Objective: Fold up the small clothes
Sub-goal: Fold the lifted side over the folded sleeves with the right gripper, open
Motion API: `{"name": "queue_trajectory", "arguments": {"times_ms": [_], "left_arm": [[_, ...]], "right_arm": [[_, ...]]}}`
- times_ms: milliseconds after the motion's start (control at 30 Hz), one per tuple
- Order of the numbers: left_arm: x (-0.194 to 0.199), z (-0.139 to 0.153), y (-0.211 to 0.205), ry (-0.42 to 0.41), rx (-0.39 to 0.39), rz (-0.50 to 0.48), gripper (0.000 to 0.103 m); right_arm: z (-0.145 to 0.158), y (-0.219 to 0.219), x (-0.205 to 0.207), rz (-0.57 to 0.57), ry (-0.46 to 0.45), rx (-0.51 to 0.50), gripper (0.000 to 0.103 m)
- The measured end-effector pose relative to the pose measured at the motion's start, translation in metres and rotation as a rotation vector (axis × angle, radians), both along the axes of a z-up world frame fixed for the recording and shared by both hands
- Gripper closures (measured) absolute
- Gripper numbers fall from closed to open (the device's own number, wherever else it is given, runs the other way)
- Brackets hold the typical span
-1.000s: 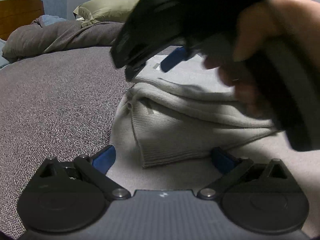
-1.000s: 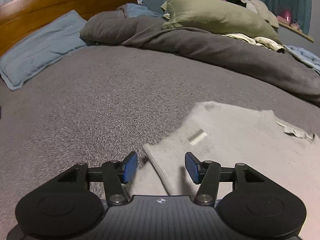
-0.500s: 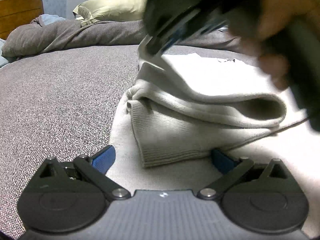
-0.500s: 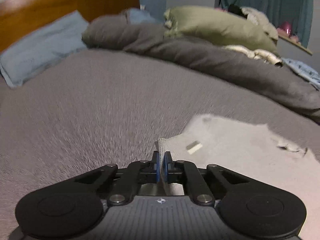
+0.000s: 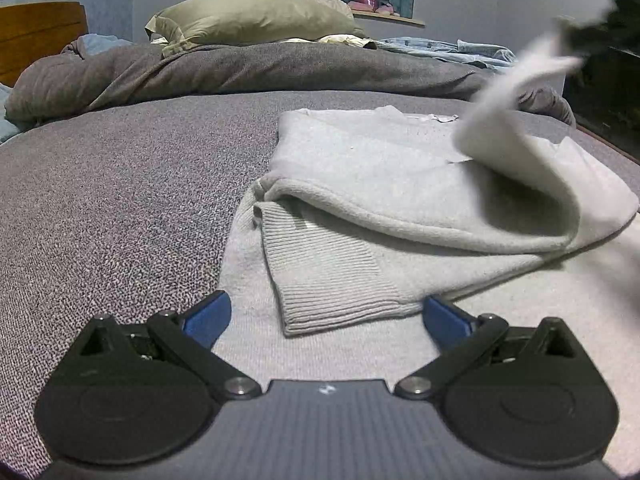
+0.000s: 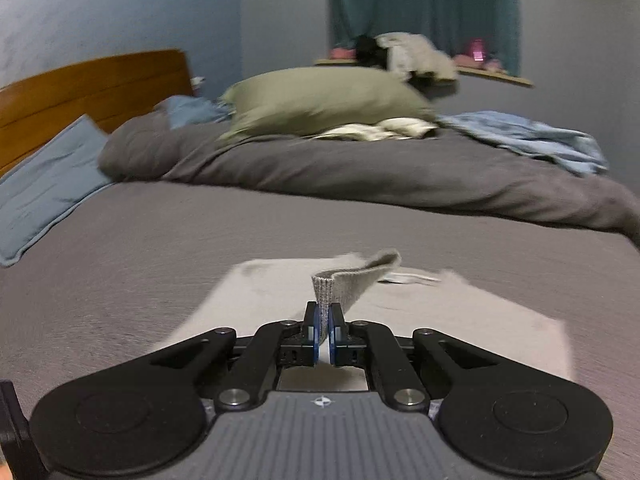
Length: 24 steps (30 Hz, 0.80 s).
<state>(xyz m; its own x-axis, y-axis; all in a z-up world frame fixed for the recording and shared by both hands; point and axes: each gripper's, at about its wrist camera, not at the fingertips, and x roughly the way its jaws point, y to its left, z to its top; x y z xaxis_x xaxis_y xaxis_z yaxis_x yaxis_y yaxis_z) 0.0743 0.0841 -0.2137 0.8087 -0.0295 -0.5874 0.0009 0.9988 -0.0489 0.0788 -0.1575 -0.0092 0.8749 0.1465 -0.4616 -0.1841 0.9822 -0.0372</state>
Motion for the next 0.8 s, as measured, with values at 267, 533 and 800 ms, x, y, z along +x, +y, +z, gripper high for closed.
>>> {"name": "queue_trajectory", "arguments": {"times_ms": [267,533,800], "left_arm": [[-0.002,0.000,-0.002,-0.001,0.008,0.000,0.000],[-0.001,0.000,-0.004,0.002,0.022,0.000,0.000],[0.000,-0.001,-0.004,0.002,0.028,0.000,0.000]], "right_arm": [[-0.006,-0.115,-0.063,-0.174,0.048,0.020,0.098],[-0.061,-0.181,-0.091,-0.234,0.268,0.154,0.098],[-0.090,-0.186,-0.079,-0.179,0.398,0.186,0.051]]}}
